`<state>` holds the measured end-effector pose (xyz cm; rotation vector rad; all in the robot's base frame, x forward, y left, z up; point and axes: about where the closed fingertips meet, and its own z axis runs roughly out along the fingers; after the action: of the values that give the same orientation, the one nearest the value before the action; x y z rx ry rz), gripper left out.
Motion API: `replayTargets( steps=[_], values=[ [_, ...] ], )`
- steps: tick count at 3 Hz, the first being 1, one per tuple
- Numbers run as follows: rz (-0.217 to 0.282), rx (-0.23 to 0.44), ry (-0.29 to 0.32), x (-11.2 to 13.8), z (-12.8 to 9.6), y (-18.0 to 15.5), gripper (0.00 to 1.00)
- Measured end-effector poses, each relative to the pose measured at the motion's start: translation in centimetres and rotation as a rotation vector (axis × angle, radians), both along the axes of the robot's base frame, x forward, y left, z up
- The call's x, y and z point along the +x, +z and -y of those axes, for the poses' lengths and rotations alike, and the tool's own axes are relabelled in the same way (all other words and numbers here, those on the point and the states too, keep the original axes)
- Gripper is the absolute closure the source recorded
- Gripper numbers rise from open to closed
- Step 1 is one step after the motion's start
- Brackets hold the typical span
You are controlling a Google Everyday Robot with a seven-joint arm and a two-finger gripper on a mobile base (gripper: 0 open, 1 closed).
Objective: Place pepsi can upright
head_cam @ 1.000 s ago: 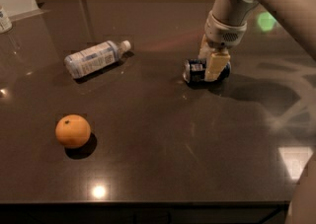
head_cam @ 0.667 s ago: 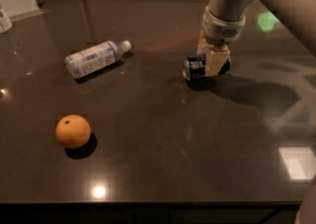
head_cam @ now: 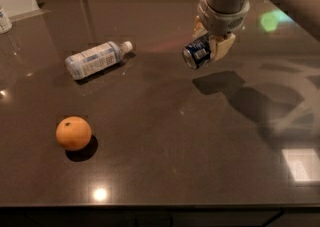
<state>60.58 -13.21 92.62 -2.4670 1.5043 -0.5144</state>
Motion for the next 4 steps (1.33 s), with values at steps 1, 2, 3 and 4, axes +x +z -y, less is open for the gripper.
replayTargets(
  steps=[1,2,3,4],
  values=[
    [0.172,-0.048,0.219,1.1,-0.6,2.3,1.0],
    [0.272,-0.057,0.37,1.9,-1.2,3.5,1.0],
    [0.346,-0.098,0.521,1.8,-1.8,4.1,1.0],
    [0.355,-0.145,0.591,1.8,-1.8,4.2,1.0]
  ],
)
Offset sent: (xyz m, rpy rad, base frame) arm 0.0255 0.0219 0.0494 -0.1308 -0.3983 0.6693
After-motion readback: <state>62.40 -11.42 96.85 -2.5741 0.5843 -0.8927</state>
